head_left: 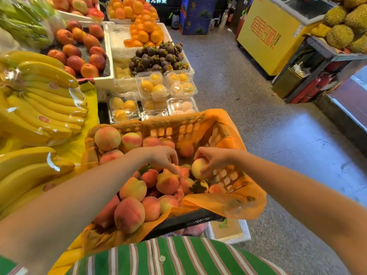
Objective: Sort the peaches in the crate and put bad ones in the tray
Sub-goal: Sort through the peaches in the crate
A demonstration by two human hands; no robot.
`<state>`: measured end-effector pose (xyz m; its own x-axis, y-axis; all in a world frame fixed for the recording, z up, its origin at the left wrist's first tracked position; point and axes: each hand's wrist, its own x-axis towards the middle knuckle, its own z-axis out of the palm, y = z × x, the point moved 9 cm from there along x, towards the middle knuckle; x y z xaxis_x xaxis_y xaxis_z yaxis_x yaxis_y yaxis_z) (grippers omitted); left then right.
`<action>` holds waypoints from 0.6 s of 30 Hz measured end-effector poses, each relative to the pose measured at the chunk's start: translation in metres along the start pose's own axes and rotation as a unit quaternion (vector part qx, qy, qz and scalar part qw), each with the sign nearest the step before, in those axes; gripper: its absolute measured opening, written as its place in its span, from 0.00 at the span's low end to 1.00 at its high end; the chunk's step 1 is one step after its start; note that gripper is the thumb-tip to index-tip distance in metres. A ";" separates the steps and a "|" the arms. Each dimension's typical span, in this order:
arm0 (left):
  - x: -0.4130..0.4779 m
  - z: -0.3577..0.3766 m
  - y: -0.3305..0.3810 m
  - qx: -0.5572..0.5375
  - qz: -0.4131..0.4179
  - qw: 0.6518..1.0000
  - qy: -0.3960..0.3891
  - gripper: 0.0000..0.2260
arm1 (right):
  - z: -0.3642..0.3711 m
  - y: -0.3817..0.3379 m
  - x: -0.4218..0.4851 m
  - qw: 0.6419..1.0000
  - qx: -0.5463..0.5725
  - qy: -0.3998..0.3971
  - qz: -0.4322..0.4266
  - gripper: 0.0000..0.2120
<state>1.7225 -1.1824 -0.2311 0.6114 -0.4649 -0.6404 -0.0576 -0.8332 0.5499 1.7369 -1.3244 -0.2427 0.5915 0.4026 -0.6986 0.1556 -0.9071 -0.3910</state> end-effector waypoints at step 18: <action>0.002 0.013 -0.010 0.045 0.059 0.997 -0.007 0.27 | 0.011 0.005 0.011 0.989 -0.137 0.042 -0.047 0.21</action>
<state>1.7141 -1.1792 -0.2446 0.5855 -0.5646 -0.5817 -0.1999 -0.7960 0.5713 1.7357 -1.3233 -0.2595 0.6258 0.4861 -0.6100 0.4152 -0.8696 -0.2671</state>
